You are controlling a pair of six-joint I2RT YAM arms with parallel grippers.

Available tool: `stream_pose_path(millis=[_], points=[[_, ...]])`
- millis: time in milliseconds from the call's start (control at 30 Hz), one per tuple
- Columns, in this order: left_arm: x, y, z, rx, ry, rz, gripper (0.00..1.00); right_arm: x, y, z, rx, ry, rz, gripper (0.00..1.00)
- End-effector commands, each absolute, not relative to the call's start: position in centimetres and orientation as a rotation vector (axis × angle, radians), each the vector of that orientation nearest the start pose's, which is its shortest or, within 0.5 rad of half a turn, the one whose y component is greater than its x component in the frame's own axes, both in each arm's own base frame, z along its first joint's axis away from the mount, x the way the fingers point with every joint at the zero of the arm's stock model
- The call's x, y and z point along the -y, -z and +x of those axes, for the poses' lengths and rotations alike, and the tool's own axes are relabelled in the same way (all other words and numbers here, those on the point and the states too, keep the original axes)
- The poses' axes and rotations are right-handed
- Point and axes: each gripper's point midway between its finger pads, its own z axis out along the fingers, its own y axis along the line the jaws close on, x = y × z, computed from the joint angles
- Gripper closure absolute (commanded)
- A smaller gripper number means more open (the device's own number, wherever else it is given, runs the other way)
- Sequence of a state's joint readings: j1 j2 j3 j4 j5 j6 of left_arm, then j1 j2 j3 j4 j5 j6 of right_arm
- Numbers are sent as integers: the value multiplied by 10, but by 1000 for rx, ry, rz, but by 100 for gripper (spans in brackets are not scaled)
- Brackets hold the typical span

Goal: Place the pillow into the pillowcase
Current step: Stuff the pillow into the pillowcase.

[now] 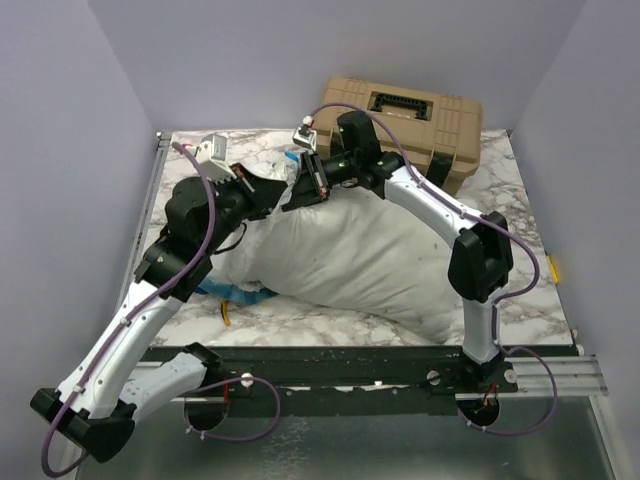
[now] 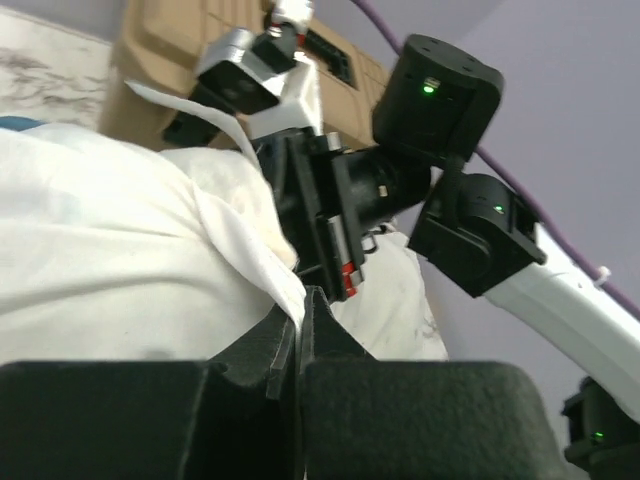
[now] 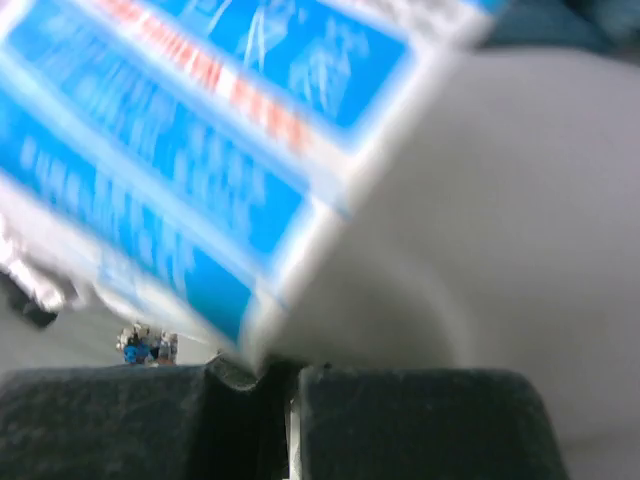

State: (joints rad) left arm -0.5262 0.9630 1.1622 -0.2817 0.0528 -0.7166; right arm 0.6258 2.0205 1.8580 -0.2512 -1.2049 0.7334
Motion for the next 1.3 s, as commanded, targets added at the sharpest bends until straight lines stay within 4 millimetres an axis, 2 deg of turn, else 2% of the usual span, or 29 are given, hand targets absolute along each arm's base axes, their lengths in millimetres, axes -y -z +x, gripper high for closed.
stream_pose_path(millis=[0,33,67,167,233,300,467,567,700,767,833,867,933,967,1067,1200,1267], points=[[183,-353,274,-1749,897,-268,100,-411,-300,299,-2073,-1863,-748,97],[178,-332,276,-1781,859,-302,100,-407,-297,296,-2062,-1833,-756,91],[172,-320,276,-1792,837,-345,100,-402,-292,294,-2063,-1786,-766,83],[153,-300,276,-1780,779,-473,100,-382,-276,291,-2083,-1545,-817,50],[140,-294,273,-1747,757,-552,100,-370,-274,288,-2052,-1437,-848,31],[131,-295,270,-1713,753,-595,100,-362,-279,286,-1992,-1368,-871,18],[121,-301,265,-1674,745,-624,100,-361,-298,298,-1853,-1294,-857,6],[121,-305,265,-1671,752,-623,100,-375,-300,304,-1826,-1338,-895,1],[126,-308,266,-1681,768,-621,100,-400,-302,305,-1792,-1370,-942,0],[127,-310,268,-1682,776,-629,100,-412,-301,299,-1787,-1406,-981,2],[128,-315,270,-1672,781,-645,100,-423,-294,287,-1797,-1450,-1033,13],[127,-320,272,-1663,779,-650,100,-427,-289,279,-1807,-1475,-1059,22],[126,-334,276,-1640,768,-640,100,-431,-275,265,-1850,-1538,-1089,62],[125,-344,278,-1626,759,-631,100,-431,-269,260,-1872,-1566,-1090,77],[121,-380,283,-1565,731,-604,100,-423,-259,250,-1915,-1585,-1045,98],[120,-425,290,-1498,707,-549,100,-416,-274,235,-1879,-1640,-1062,100],[124,-441,294,-1483,699,-509,100,-414,-284,228,-1852,-1683,-1092,100]])
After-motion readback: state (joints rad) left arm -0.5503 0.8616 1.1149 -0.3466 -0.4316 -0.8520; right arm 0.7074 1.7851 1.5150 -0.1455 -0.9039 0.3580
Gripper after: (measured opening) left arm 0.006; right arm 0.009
